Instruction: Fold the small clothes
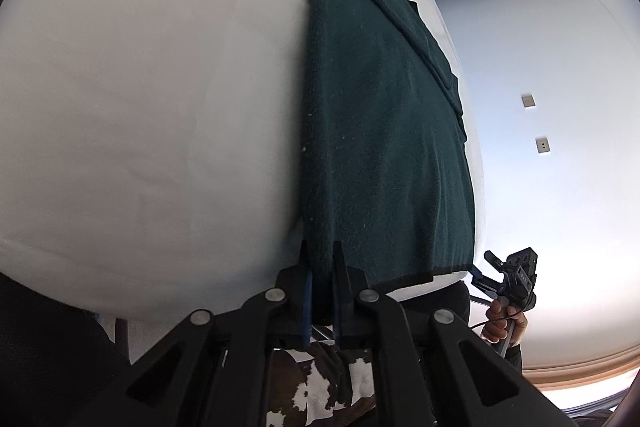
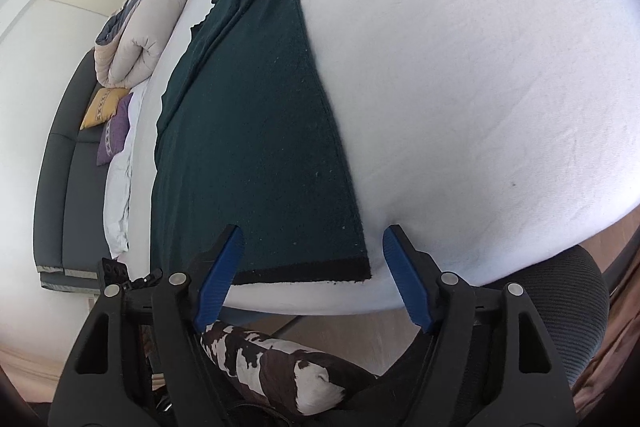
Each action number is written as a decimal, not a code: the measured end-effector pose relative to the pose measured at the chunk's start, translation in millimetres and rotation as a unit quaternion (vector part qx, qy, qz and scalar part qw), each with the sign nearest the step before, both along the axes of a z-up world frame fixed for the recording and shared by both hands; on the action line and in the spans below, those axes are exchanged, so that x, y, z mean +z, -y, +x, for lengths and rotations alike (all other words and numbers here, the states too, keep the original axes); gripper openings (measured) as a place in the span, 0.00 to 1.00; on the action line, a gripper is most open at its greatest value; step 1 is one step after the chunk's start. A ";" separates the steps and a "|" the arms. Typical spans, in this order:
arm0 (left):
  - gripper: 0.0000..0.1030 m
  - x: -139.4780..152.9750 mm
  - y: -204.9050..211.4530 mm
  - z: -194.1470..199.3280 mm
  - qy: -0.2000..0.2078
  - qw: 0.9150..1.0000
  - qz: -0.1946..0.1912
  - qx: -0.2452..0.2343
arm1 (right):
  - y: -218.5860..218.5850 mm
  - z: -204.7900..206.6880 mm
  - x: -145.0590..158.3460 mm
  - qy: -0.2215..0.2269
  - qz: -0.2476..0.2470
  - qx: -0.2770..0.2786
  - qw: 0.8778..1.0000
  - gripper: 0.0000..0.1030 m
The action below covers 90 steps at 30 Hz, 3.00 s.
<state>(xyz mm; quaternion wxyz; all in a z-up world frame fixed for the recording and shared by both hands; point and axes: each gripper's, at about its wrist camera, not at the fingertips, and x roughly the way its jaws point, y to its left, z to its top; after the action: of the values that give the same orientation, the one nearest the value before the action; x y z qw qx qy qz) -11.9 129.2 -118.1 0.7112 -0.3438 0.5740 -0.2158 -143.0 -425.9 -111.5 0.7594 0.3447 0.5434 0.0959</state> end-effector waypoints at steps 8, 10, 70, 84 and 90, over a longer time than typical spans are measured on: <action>0.06 3.5 -8.4 -8.9 0.009 1.000 -0.004 0.003 | -4.0 3.8 -13.2 -0.017 0.034 -0.001 0.999 0.26; 0.06 4.9 -9.8 -10.7 0.012 1.000 -0.007 0.006 | -4.8 2.5 -13.0 -0.016 0.028 -0.001 0.999 0.17; 0.06 68.3 -21.4 304.6 0.105 0.977 -0.099 0.158 | 5.4 411.1 69.0 0.099 0.003 -0.122 0.988 0.06; 0.64 6.3 -35.1 355.8 0.059 0.972 -0.063 0.219 | -1.0 500.8 9.6 0.059 -0.038 -0.139 0.988 0.12; 0.70 24.8 -41.0 325.7 0.092 0.971 -0.040 0.219 | 4.8 485.1 20.5 0.089 -0.081 -0.152 0.981 0.64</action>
<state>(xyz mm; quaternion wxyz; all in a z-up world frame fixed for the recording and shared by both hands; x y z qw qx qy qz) 313.8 170.2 -93.3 0.7769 -0.4675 0.4076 -0.1085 342.1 -430.7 -91.0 0.8360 0.3505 0.4208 -0.0347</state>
